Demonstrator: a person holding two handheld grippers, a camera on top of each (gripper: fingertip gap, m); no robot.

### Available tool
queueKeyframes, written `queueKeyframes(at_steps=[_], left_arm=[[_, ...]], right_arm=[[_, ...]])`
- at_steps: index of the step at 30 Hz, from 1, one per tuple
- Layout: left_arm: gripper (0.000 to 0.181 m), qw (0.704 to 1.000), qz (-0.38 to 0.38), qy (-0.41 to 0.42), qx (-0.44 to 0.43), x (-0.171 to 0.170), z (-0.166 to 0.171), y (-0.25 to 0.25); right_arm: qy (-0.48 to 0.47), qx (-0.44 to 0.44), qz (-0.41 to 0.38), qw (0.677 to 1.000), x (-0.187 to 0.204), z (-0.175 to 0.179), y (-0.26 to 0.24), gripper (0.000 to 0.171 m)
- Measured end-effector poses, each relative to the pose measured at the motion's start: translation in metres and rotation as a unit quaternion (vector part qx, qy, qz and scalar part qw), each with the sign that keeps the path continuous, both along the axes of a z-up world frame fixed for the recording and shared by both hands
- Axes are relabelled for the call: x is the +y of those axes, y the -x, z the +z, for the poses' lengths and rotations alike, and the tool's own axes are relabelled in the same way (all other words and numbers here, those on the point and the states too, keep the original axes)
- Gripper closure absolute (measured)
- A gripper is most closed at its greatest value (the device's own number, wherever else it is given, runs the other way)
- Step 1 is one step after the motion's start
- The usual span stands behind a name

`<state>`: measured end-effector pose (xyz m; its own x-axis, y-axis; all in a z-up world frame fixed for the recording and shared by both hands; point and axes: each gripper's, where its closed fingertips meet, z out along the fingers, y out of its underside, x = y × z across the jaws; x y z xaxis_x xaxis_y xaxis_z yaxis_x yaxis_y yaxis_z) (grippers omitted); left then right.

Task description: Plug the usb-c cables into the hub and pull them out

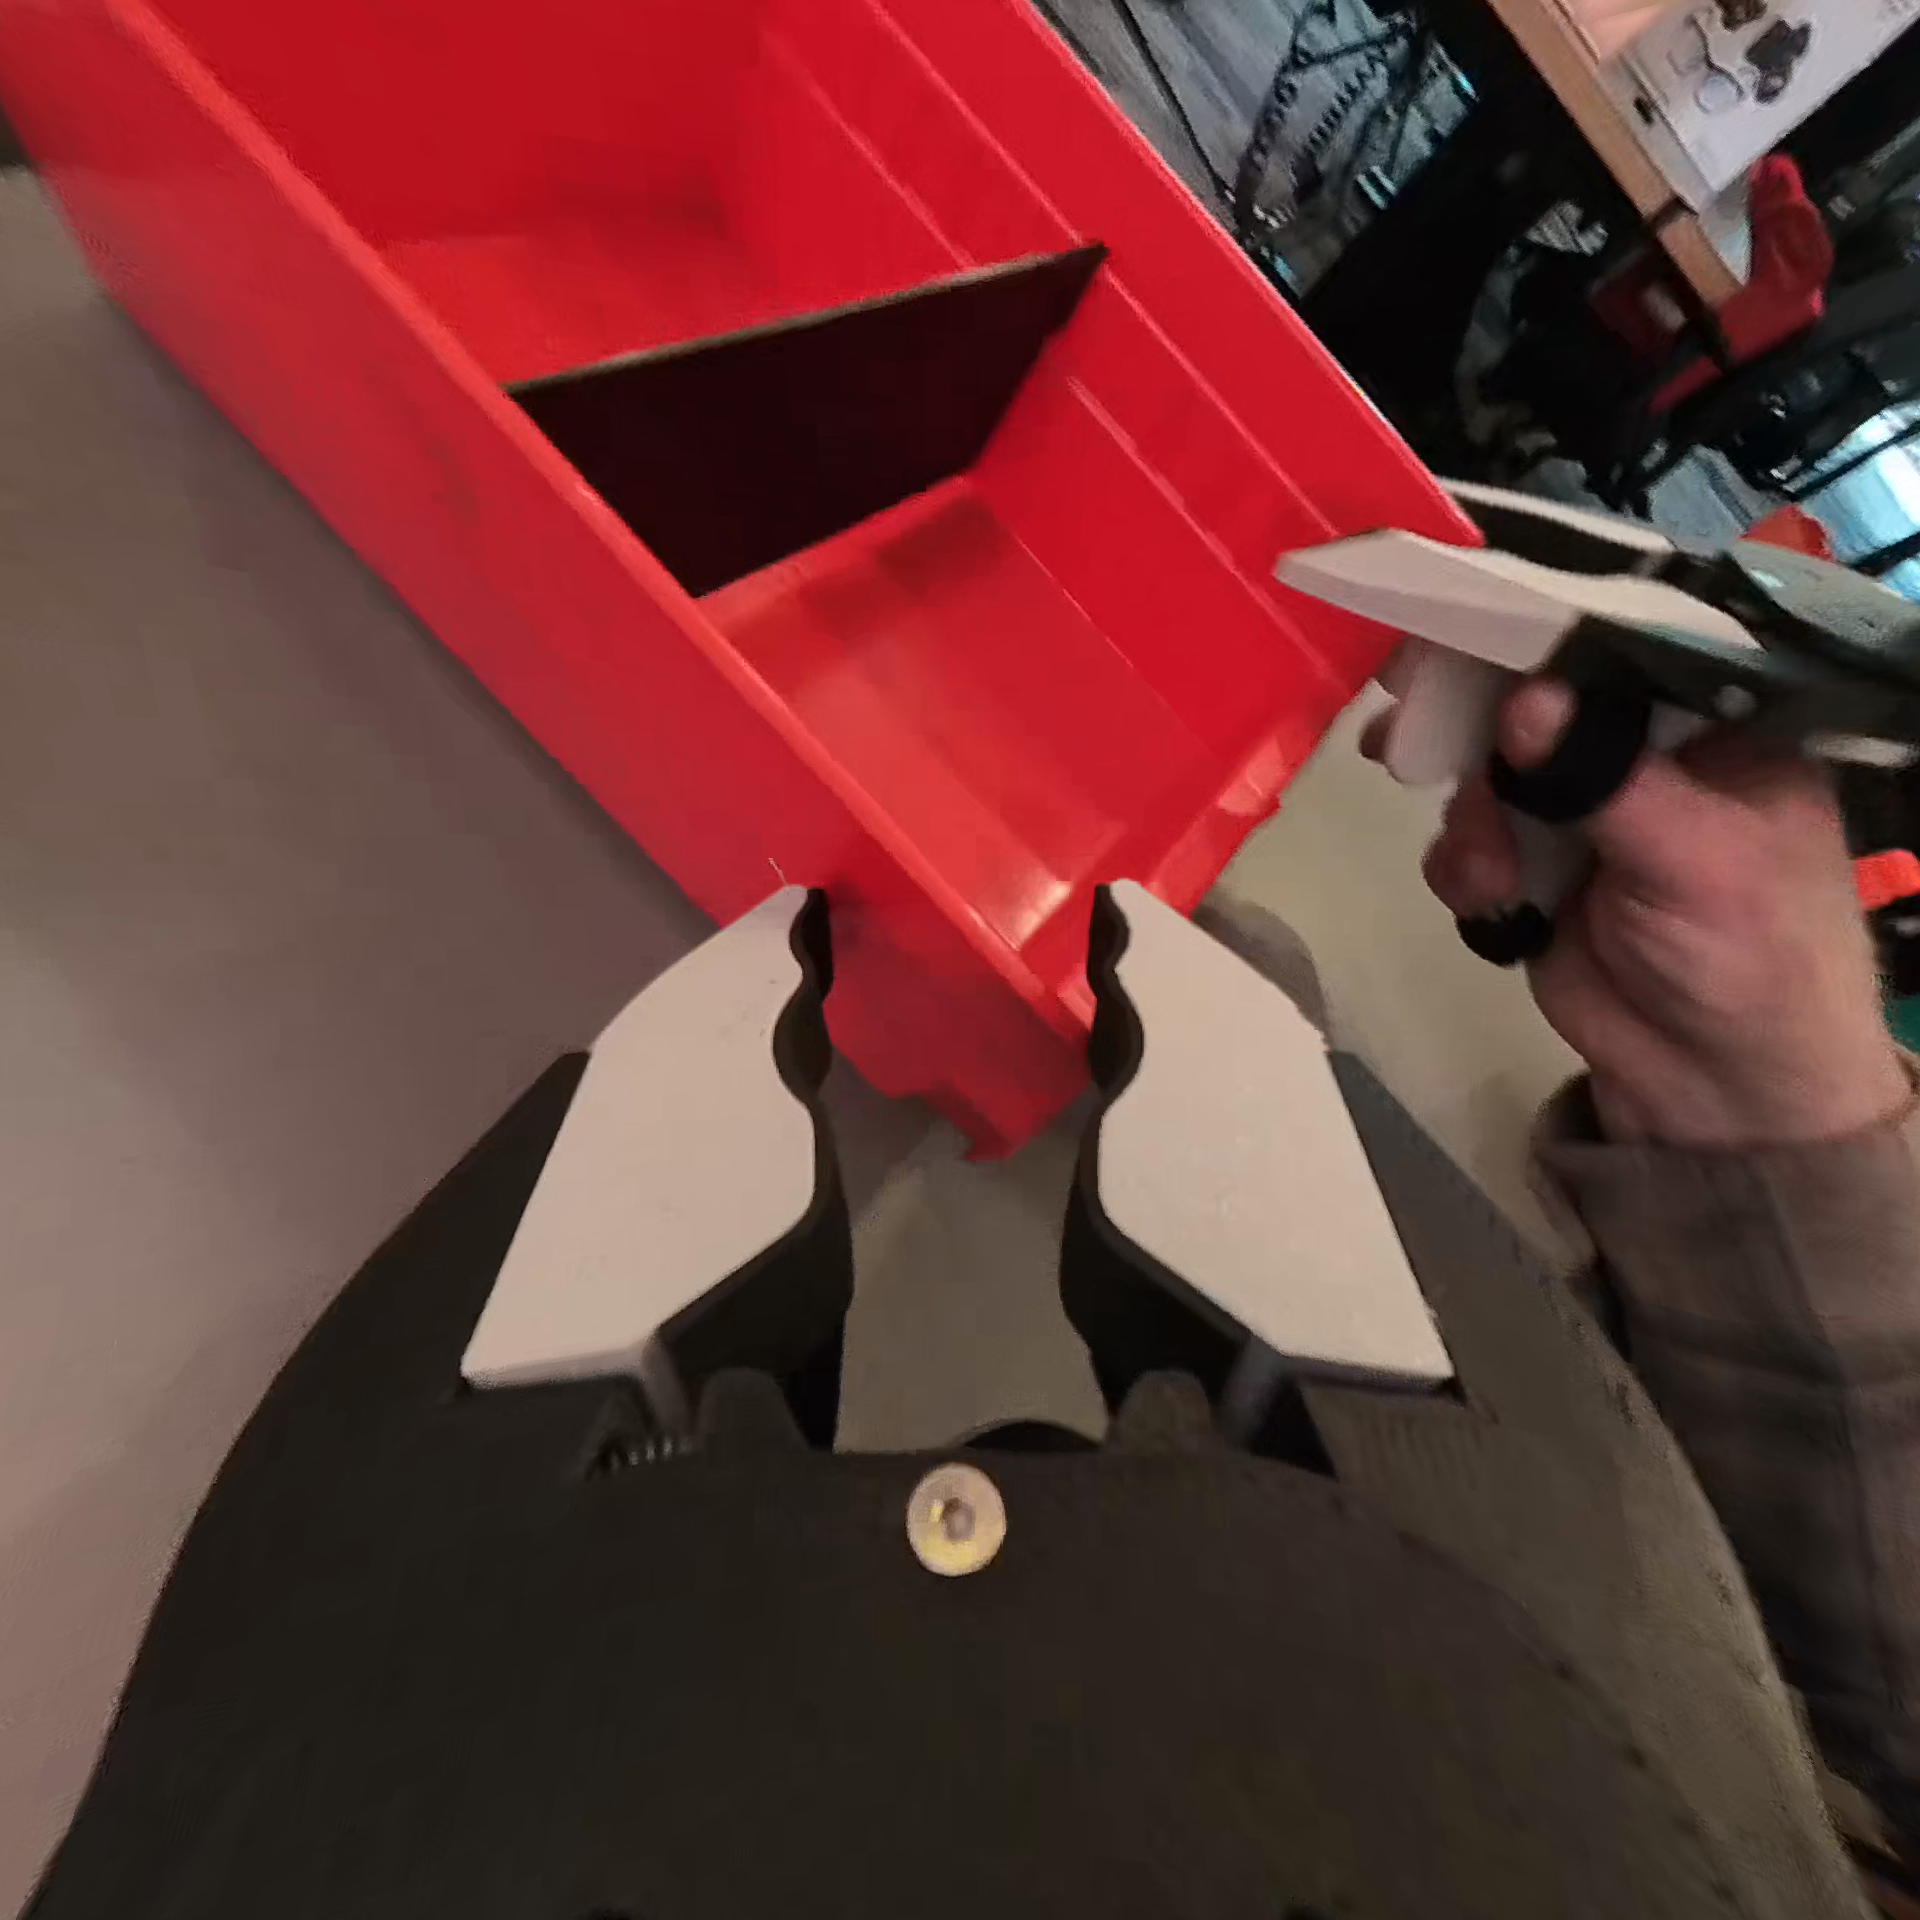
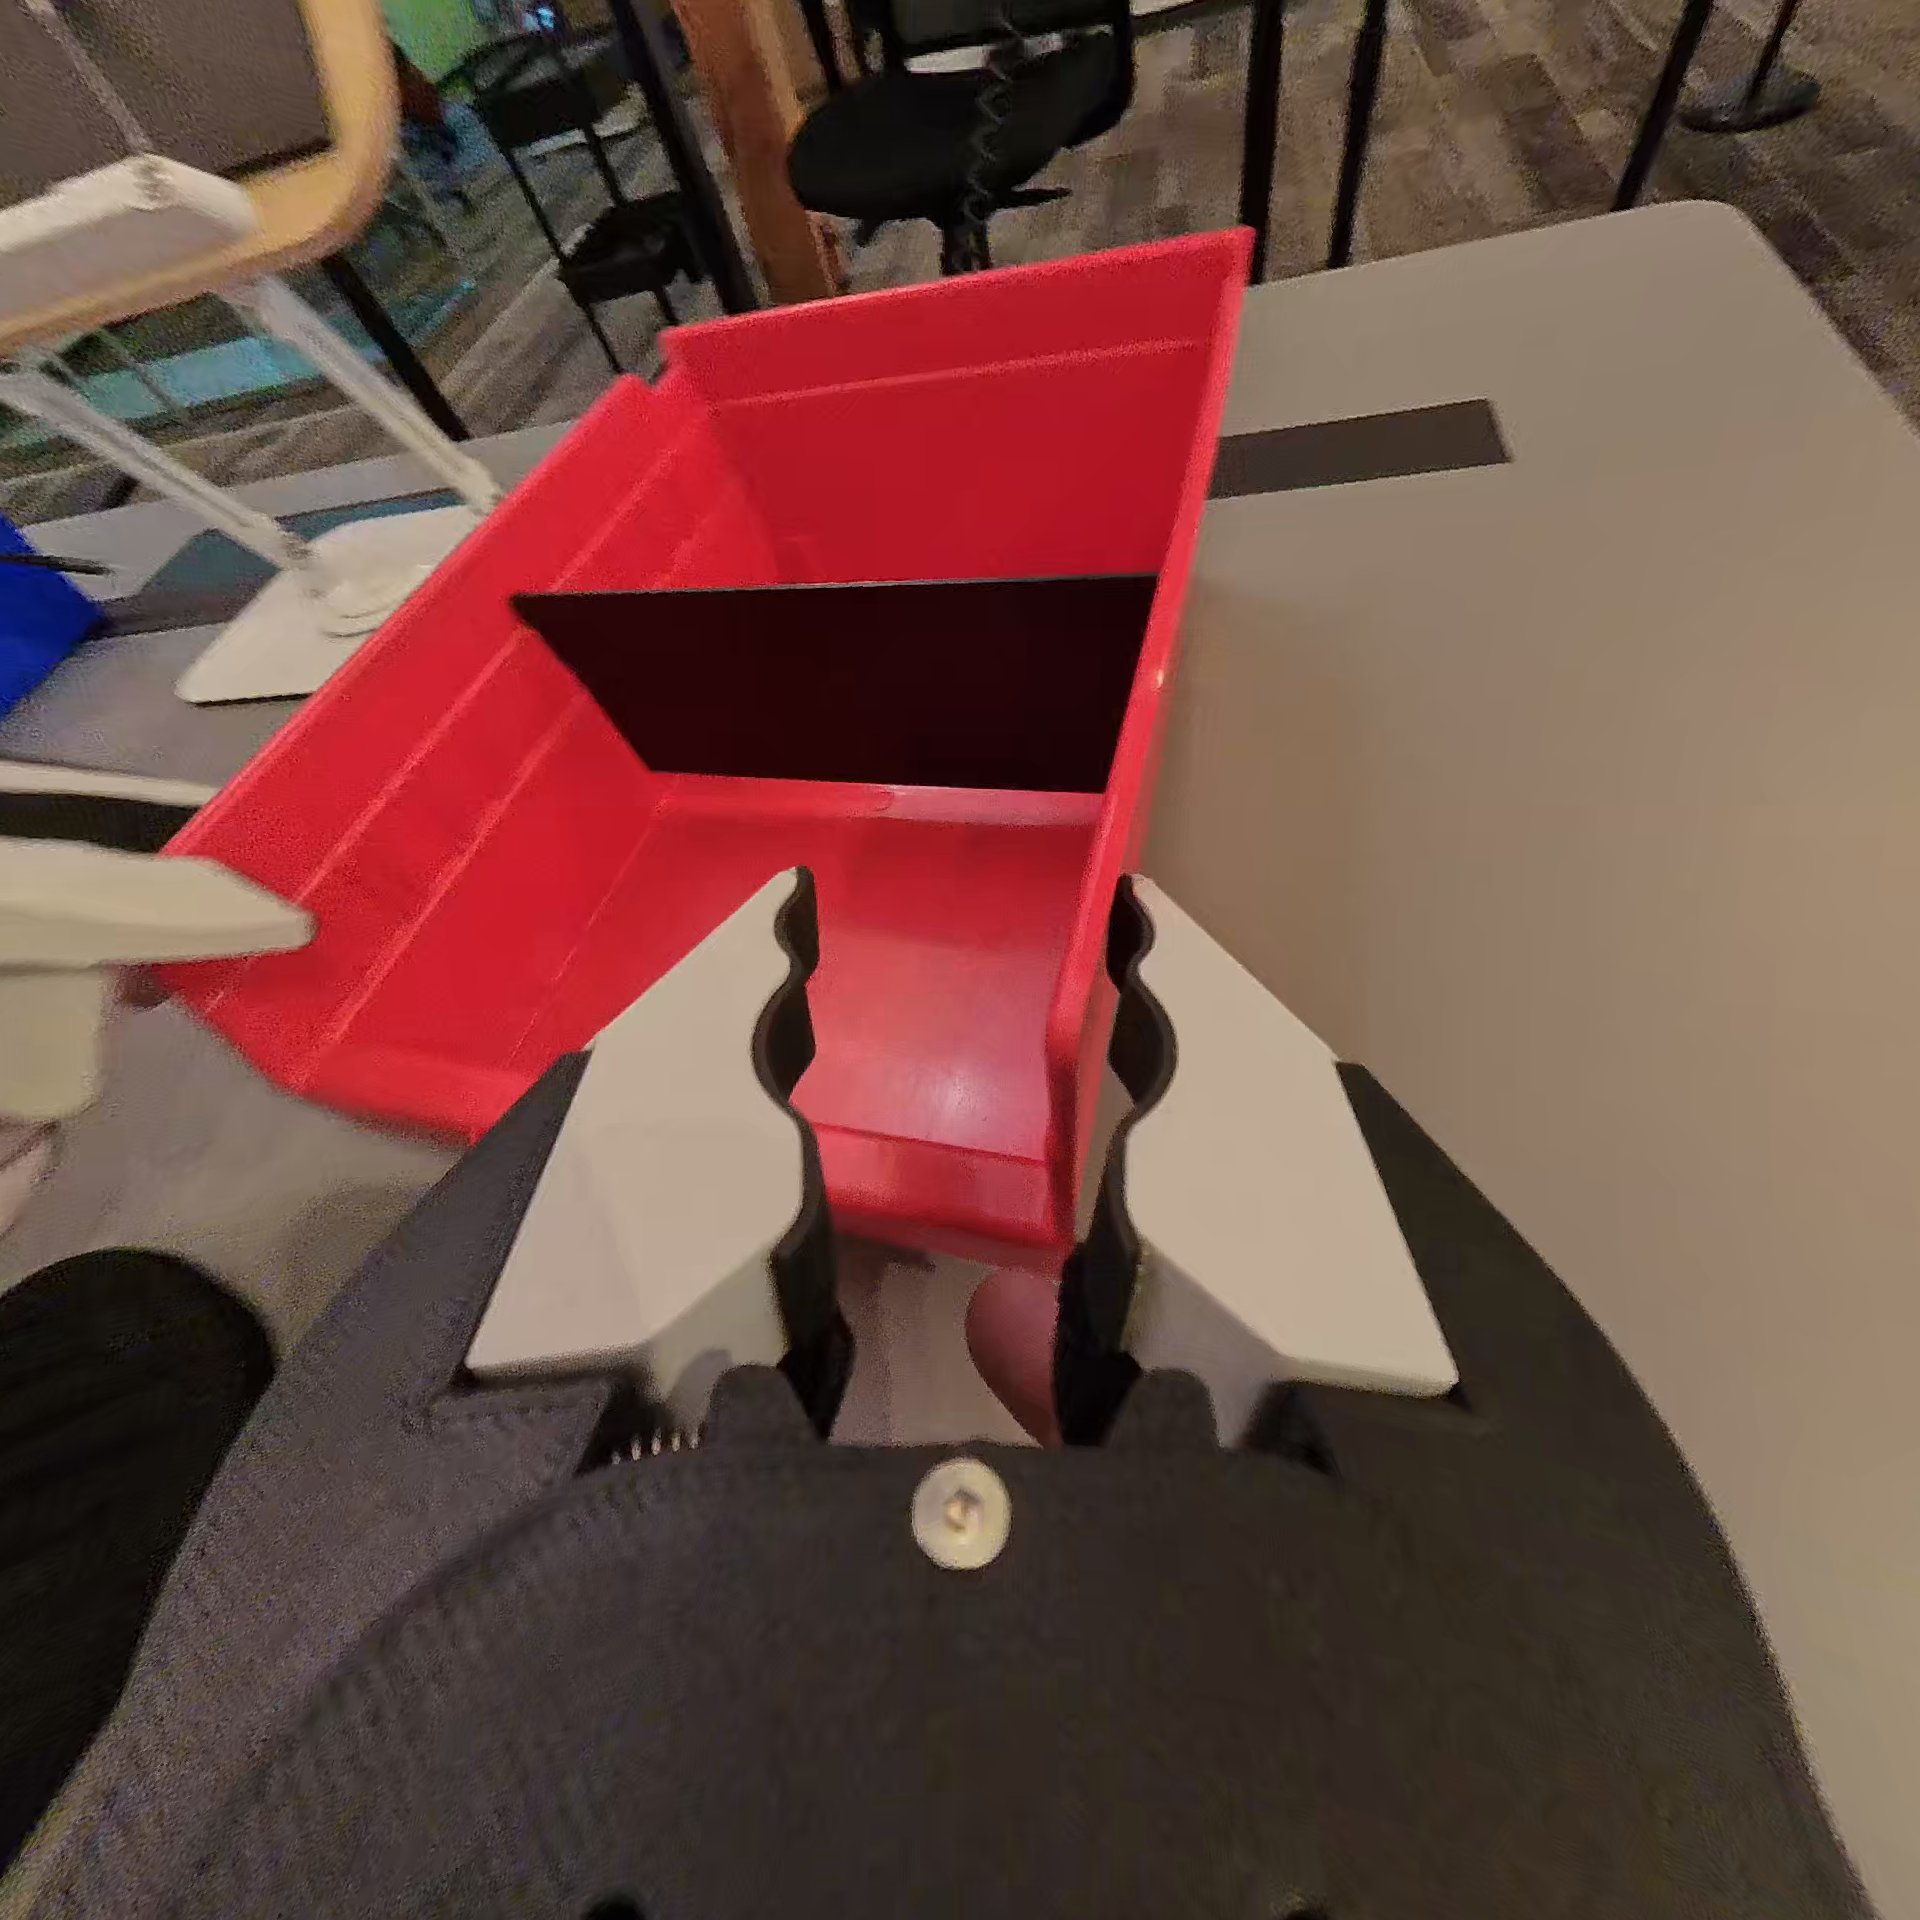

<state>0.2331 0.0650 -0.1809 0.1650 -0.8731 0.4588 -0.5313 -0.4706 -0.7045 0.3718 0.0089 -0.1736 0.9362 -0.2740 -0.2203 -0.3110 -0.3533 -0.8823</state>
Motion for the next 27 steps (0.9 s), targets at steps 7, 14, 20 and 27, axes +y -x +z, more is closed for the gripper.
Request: queueKeyframes(at_steps=[7, 14, 20, 27], left_arm=[[0.133, 0.998, -0.044, 0.038, 0.016, -0.014, -0.004, -0.053], [0.133, 0.998, -0.050, 0.029, 0.019, -0.001, -0.005, -0.089], [0.127, 0.999, -0.047, 0.025, -0.010, 0.017, 0.009, -0.061], [0.135, 0.993, -0.010, -0.098, -0.072, 0.071, 0.077, 0.042]], right_arm=[[0.022, 0.012, -0.022, 0.999, 0.010, -0.011, -0.076, 0.132], [0.042, 0.031, -0.029, 0.998, 0.020, -0.015, -0.111, 0.132], [0.017, -0.007, -0.088, 0.996, -0.002, 0.013, -0.116, 0.102], [-0.021, -0.125, 0.018, 0.992, 0.035, 0.133, -0.003, 0.084]])
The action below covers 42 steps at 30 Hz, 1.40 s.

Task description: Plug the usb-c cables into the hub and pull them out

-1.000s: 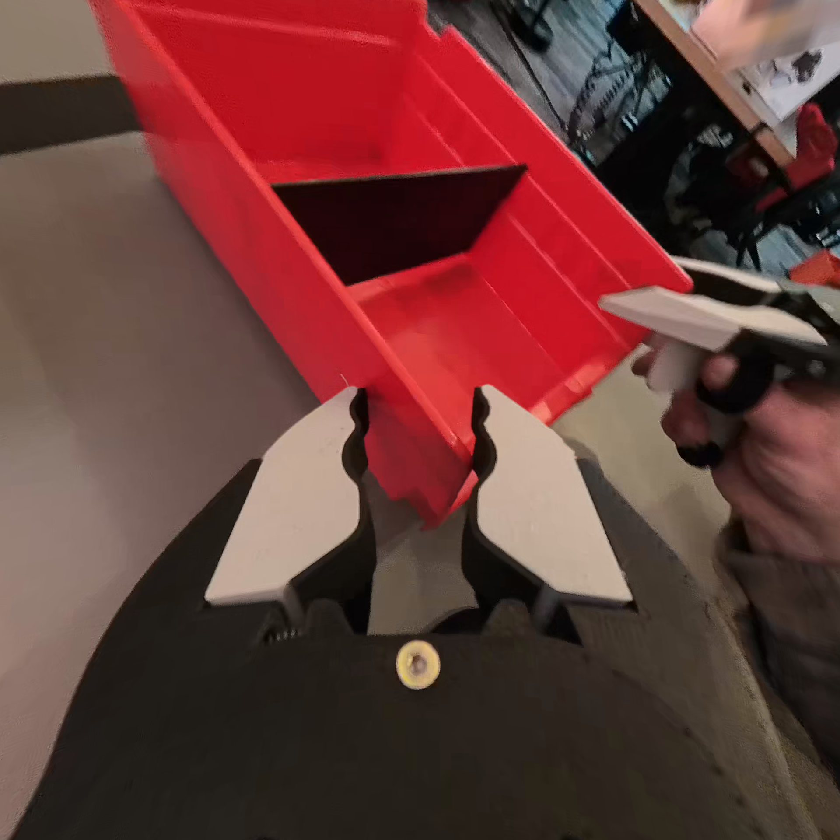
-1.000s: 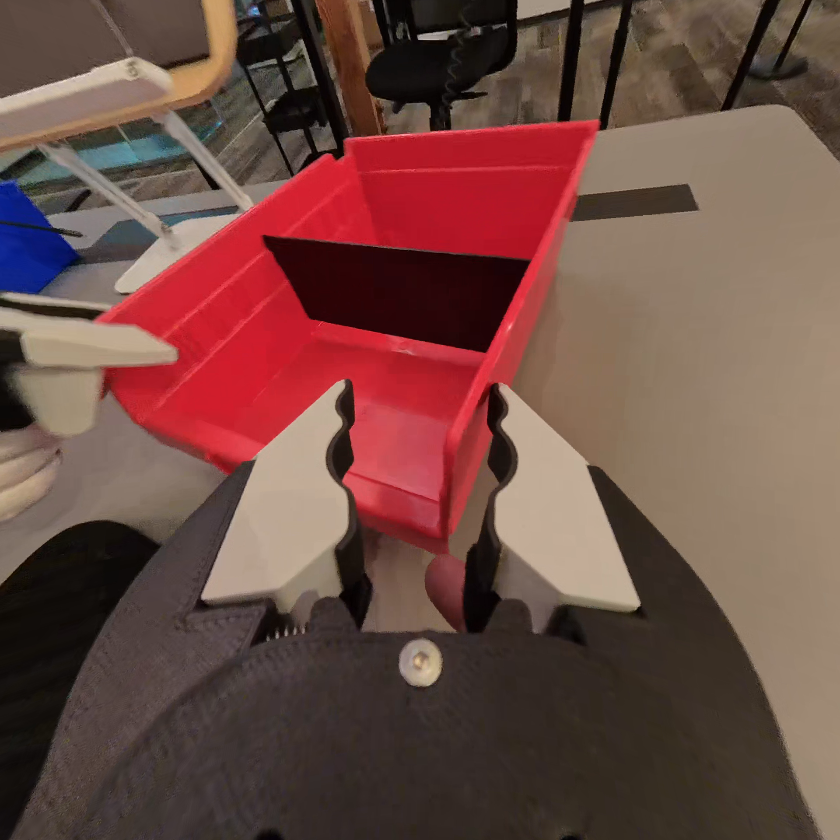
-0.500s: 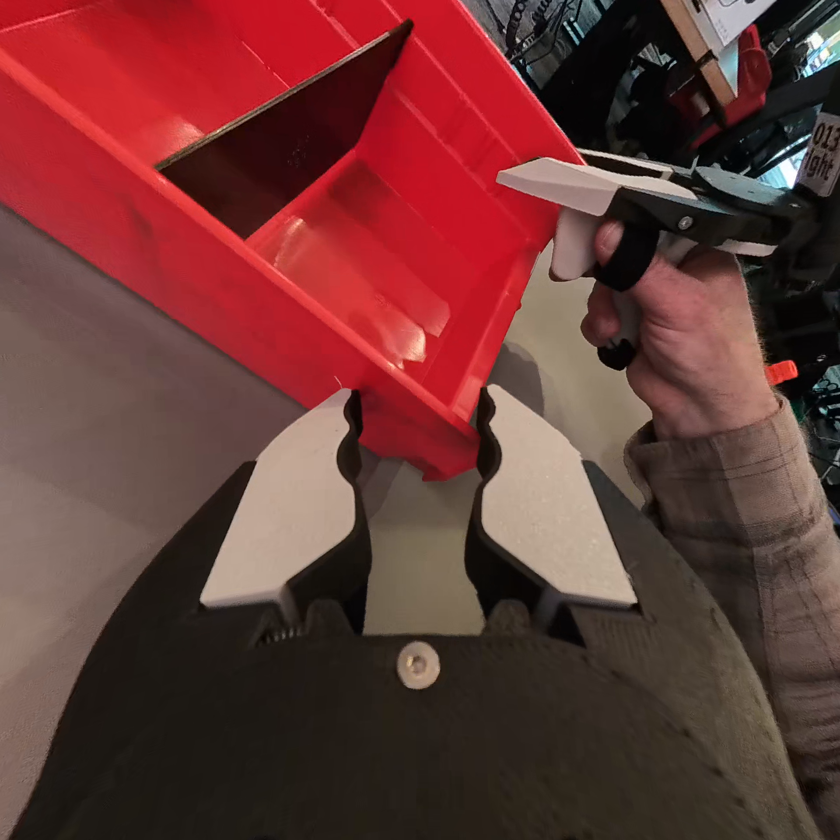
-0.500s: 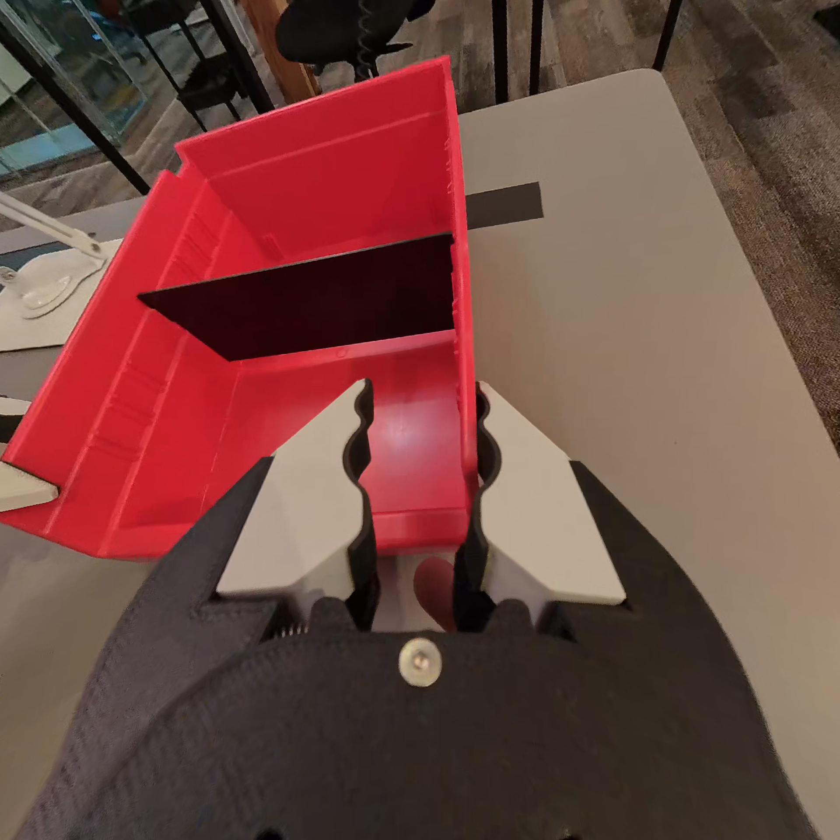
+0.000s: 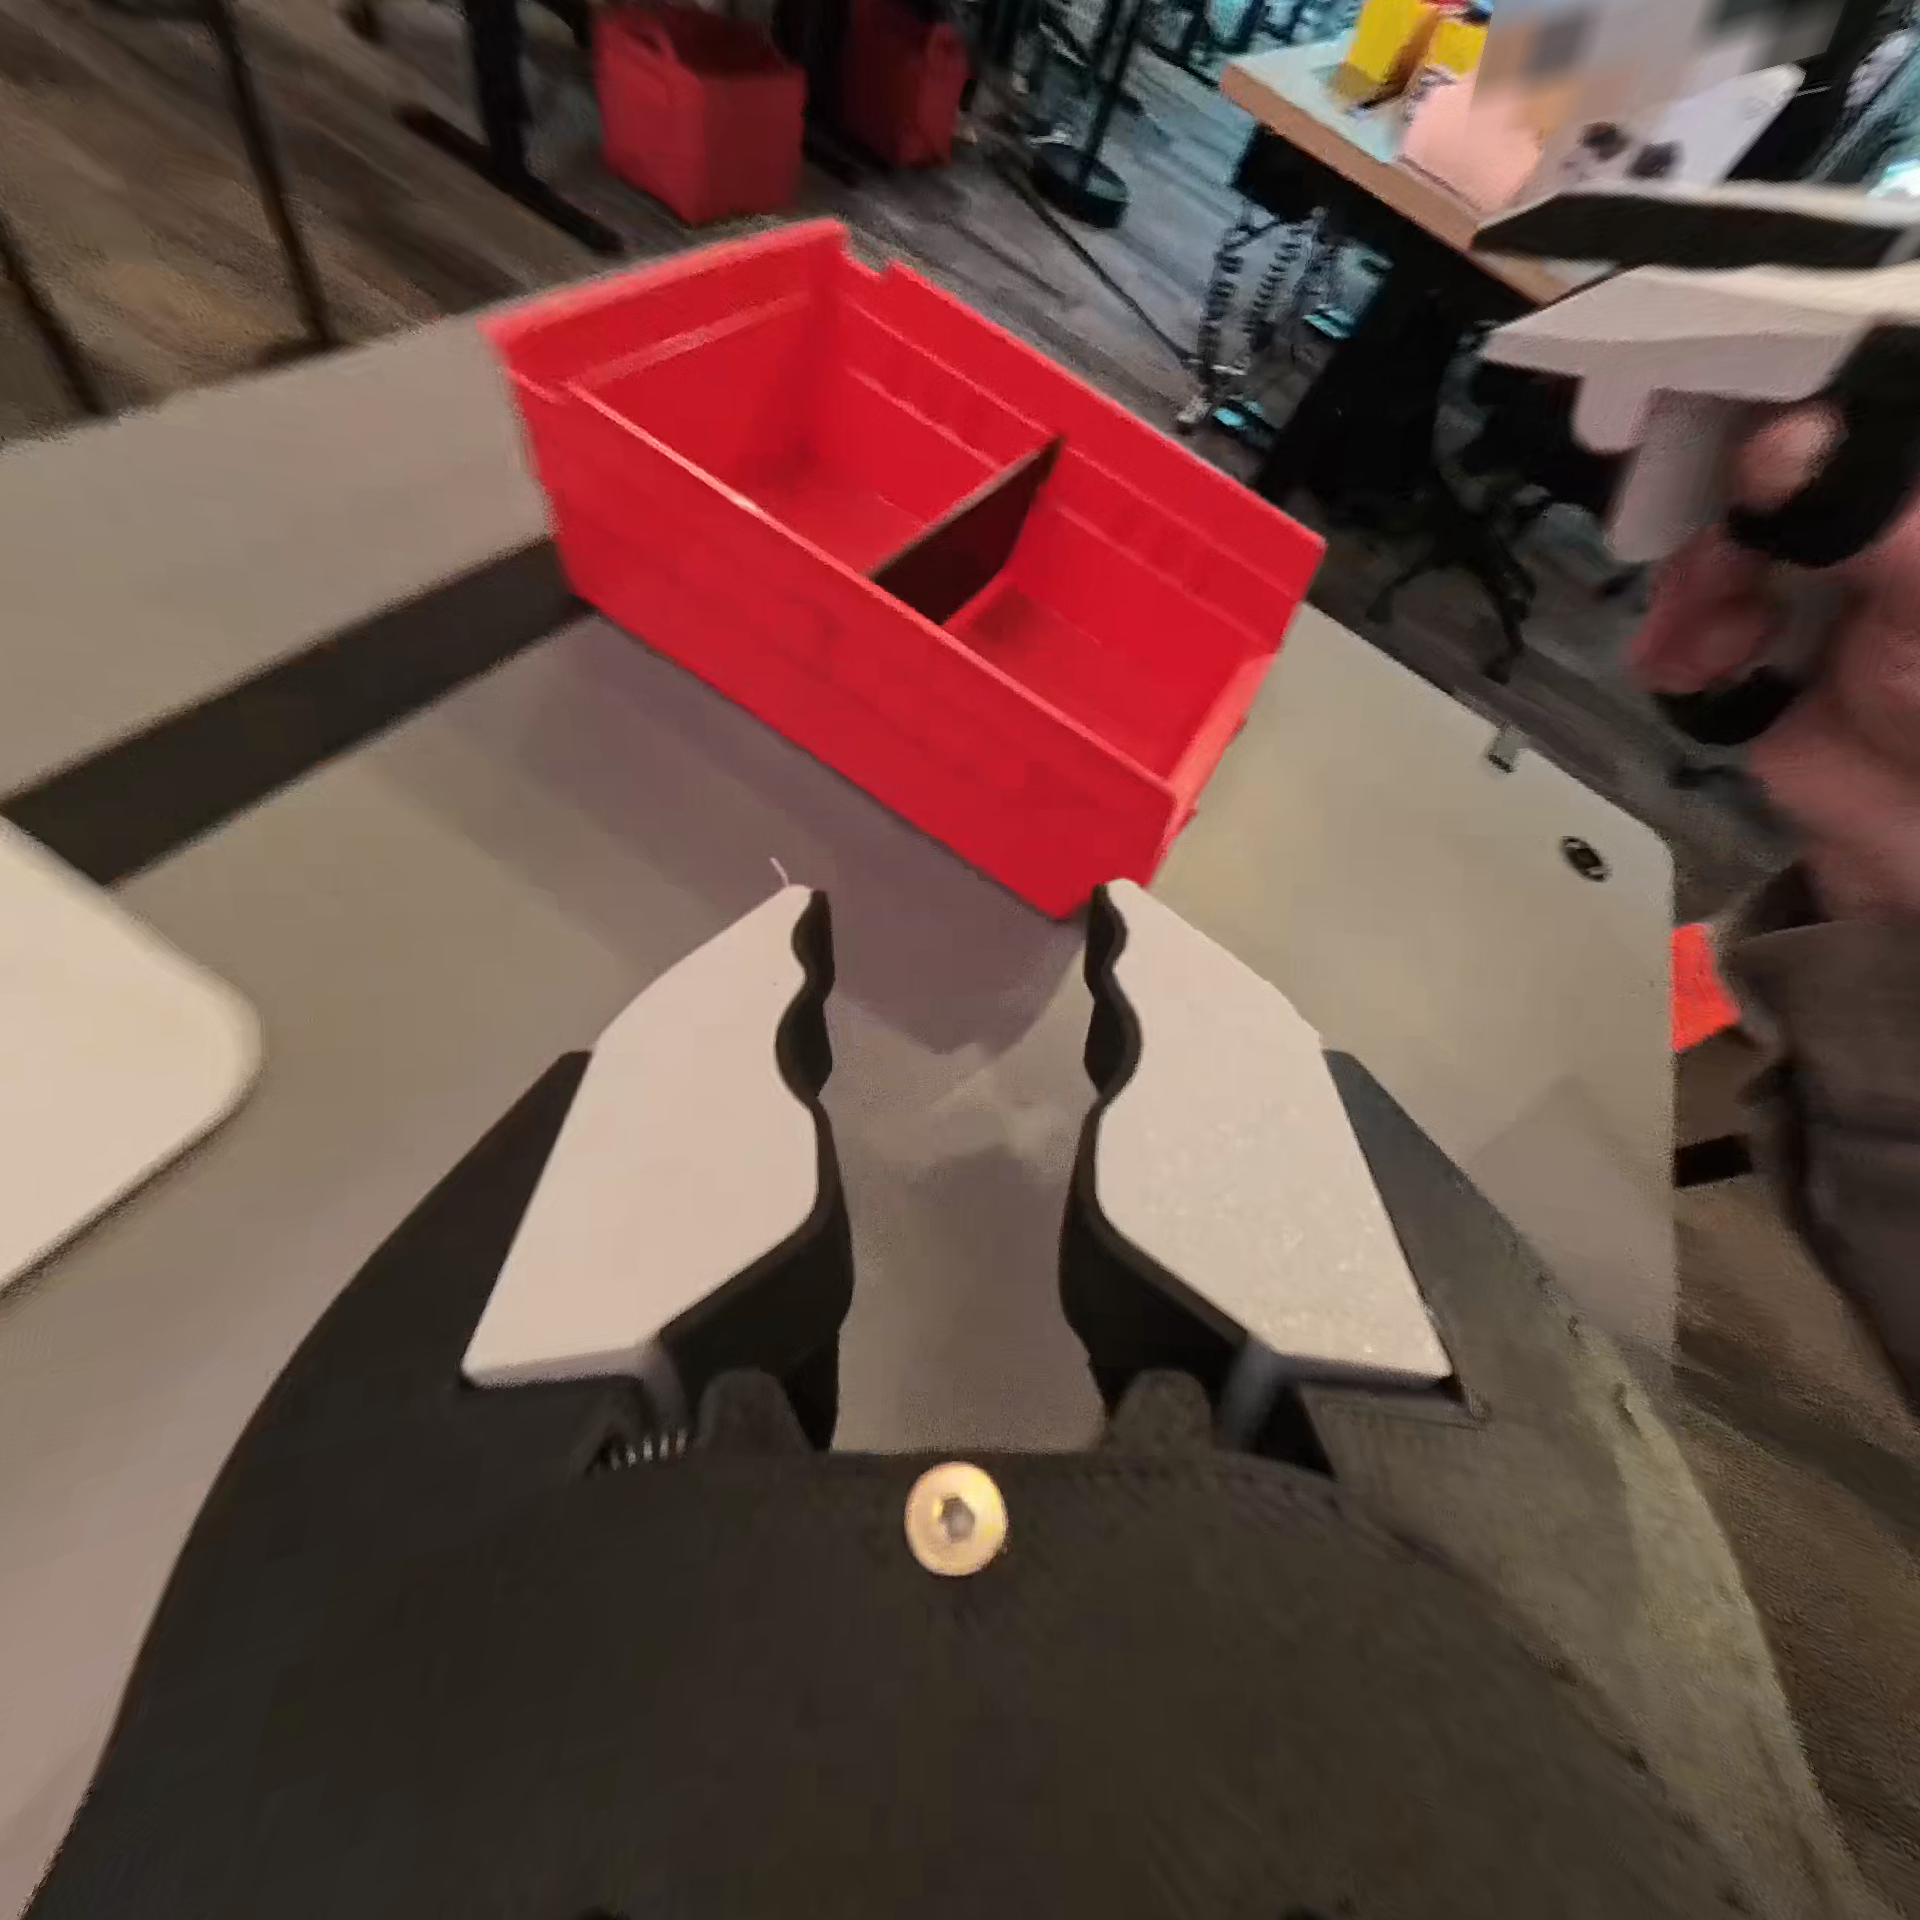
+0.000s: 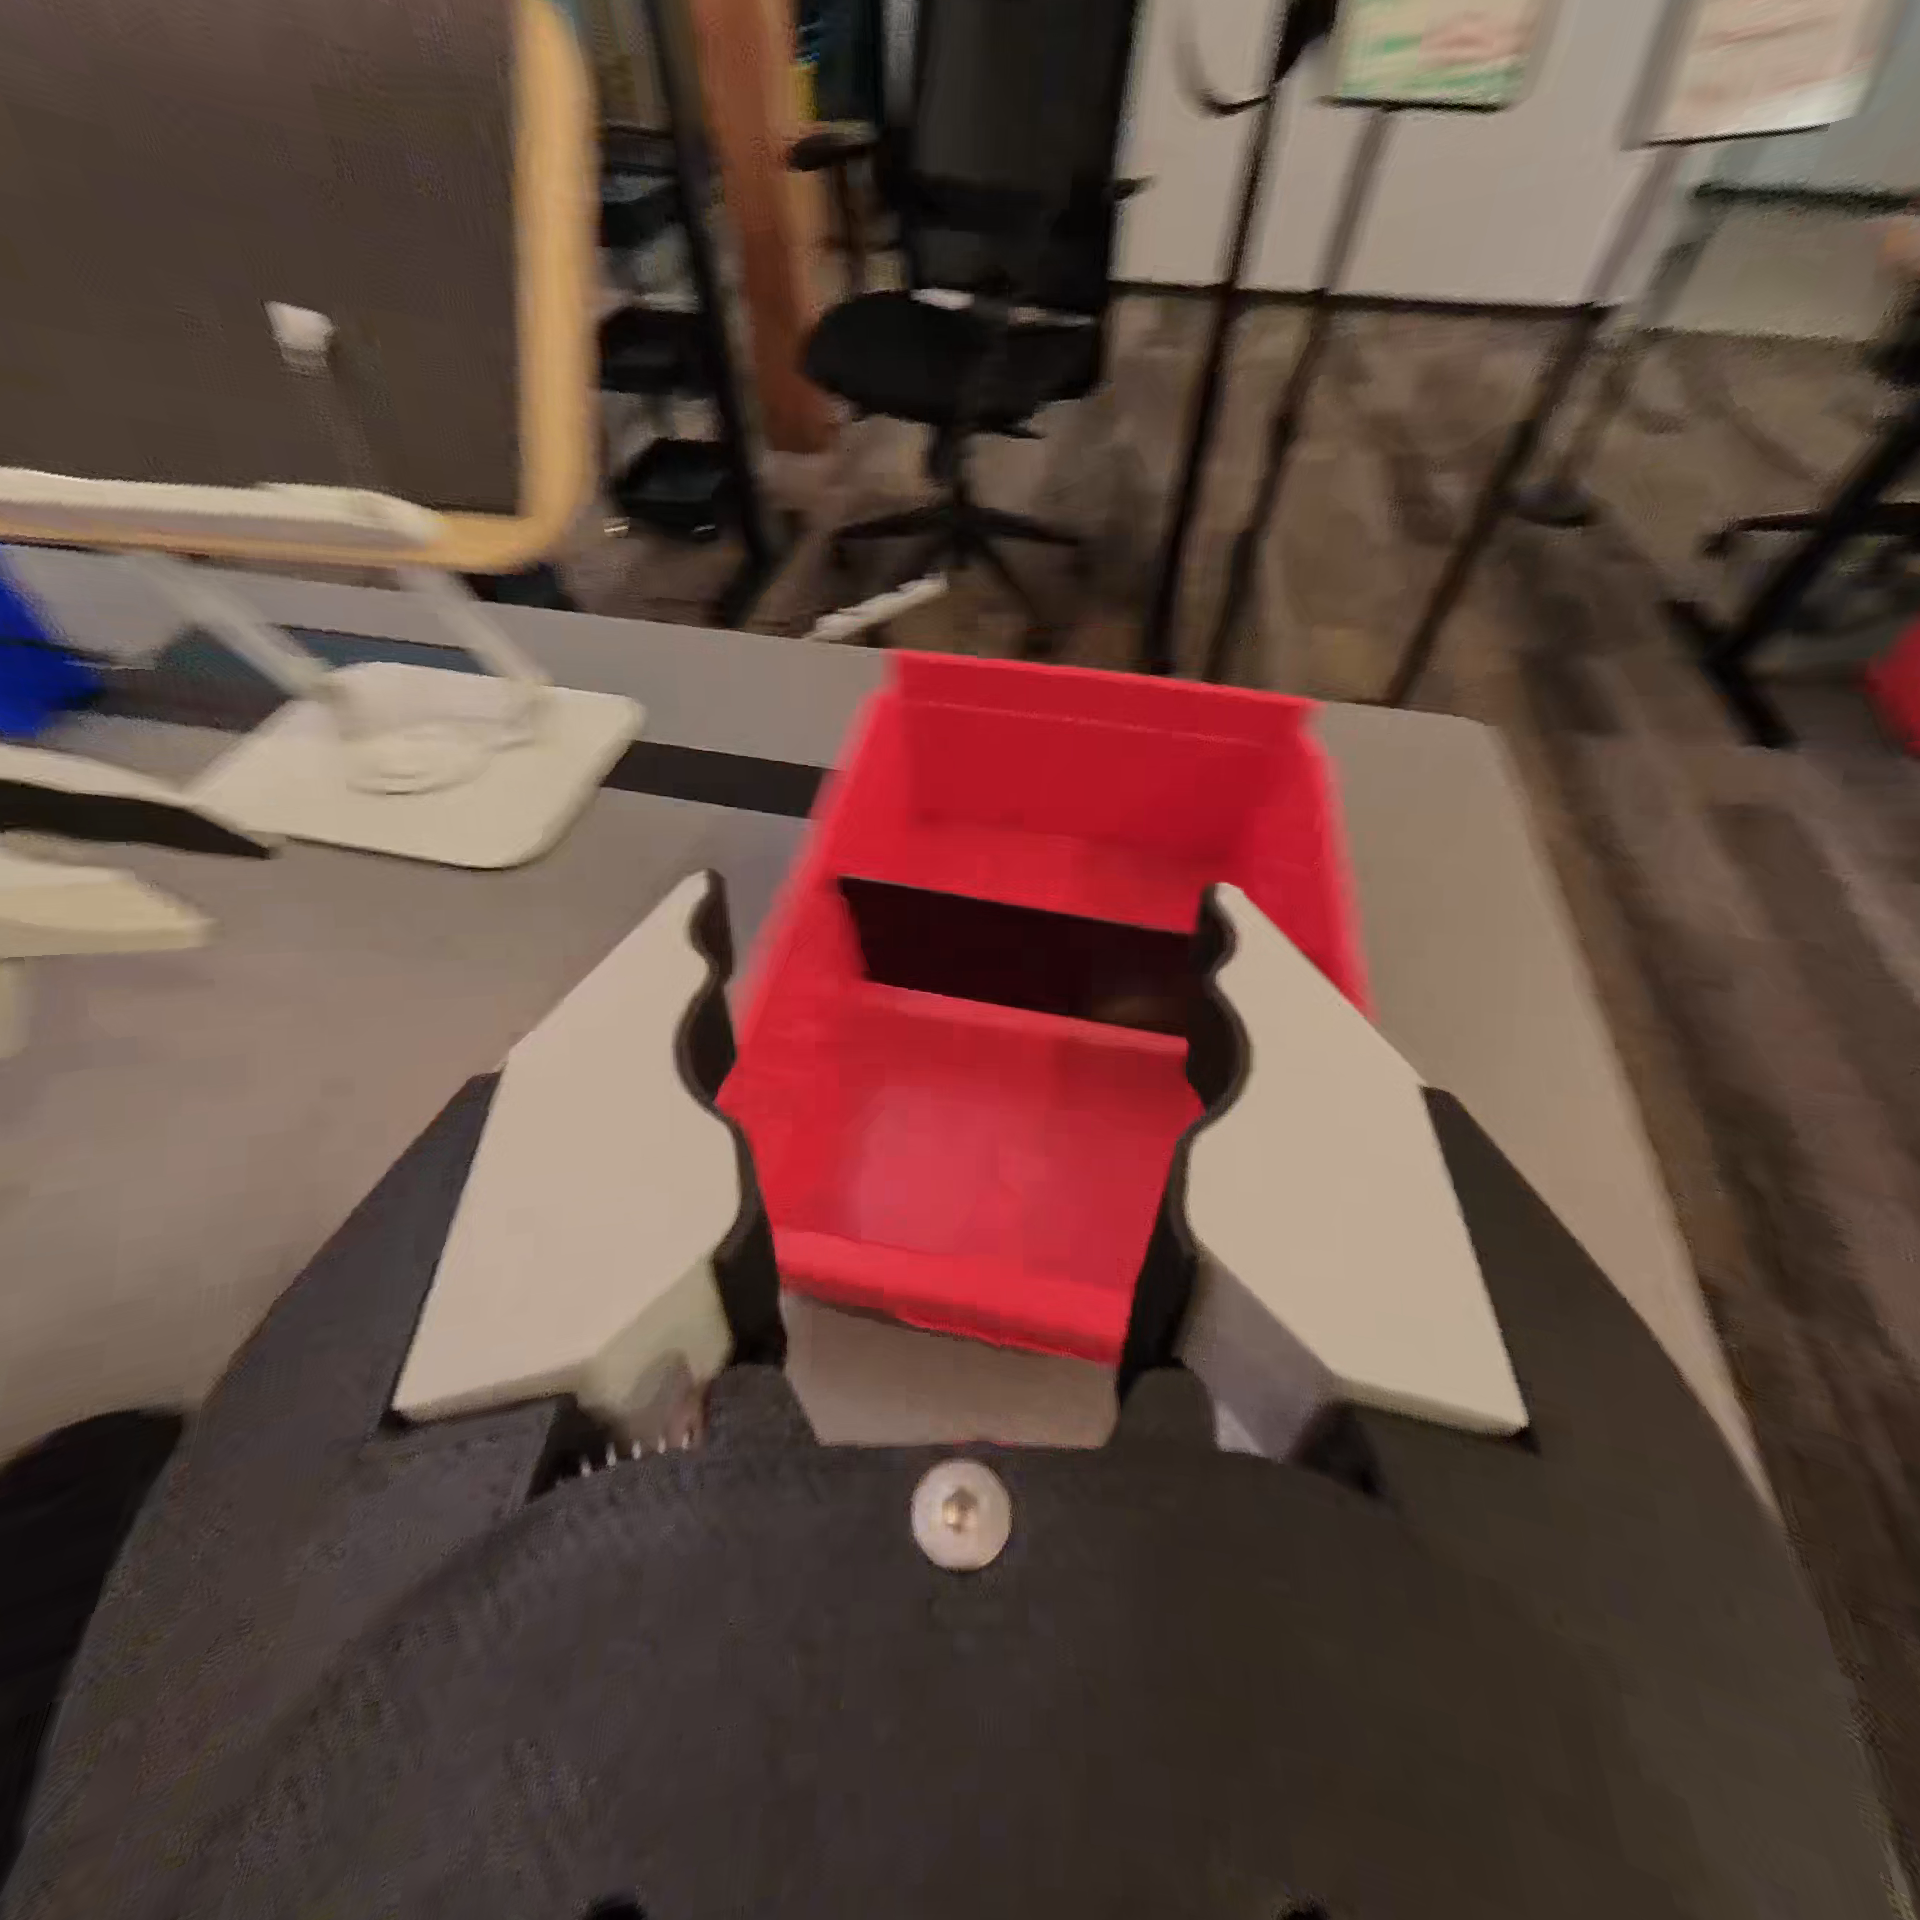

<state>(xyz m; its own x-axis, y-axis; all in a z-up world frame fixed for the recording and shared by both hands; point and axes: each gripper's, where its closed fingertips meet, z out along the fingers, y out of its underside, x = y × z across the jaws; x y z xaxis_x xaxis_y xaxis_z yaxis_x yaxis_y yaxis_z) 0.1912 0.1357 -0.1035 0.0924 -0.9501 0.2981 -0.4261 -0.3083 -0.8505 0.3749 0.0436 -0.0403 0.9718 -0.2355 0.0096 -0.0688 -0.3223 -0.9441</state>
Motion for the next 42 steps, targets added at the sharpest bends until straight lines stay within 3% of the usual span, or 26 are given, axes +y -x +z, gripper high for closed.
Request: queueKeyframes(at_steps=[1, 7, 14, 18, 22, 28, 38, 42], left_arm=[[0.136, 0.999, 0.017, -0.027, 0.009, 0.016, 0.008, 0.016], [0.134, 0.974, 0.155, -0.164, -0.015, 0.118, 0.081, 0.113], [0.133, 0.908, 0.296, -0.287, -0.076, 0.215, 0.161, 0.249], [0.134, 0.872, 0.368, -0.312, -0.084, 0.252, 0.168, 0.333], [0.138, 0.854, 0.402, -0.309, -0.117, 0.271, 0.166, 0.380], [0.136, 0.842, 0.410, -0.348, -0.050, 0.286, 0.153, 0.384], [0.135, 0.854, 0.347, -0.382, -0.062, 0.271, 0.172, 0.320], [0.144, 0.858, 0.328, -0.389, 0.063, 0.294, 0.133, 0.341]], right_arm=[[0.005, 0.009, 0.038, 0.999, 0.017, 0.014, 0.024, 0.075], [-0.094, -0.035, 0.186, 0.977, 0.121, 0.119, 0.163, 0.069], [-0.233, 0.023, 0.274, 0.933, 0.194, 0.178, 0.271, 0.071], [-0.278, 0.031, 0.289, 0.916, 0.215, 0.177, 0.294, 0.076], [-0.299, 0.042, 0.307, 0.902, 0.232, 0.159, 0.299, 0.082], [-0.303, 0.067, 0.318, 0.896, 0.245, 0.124, 0.298, 0.090], [-0.248, 0.011, 0.335, 0.909, 0.242, 0.107, 0.307, 0.088], [-0.217, -0.018, 0.334, 0.917, 0.250, 0.093, 0.310, 0.088]])
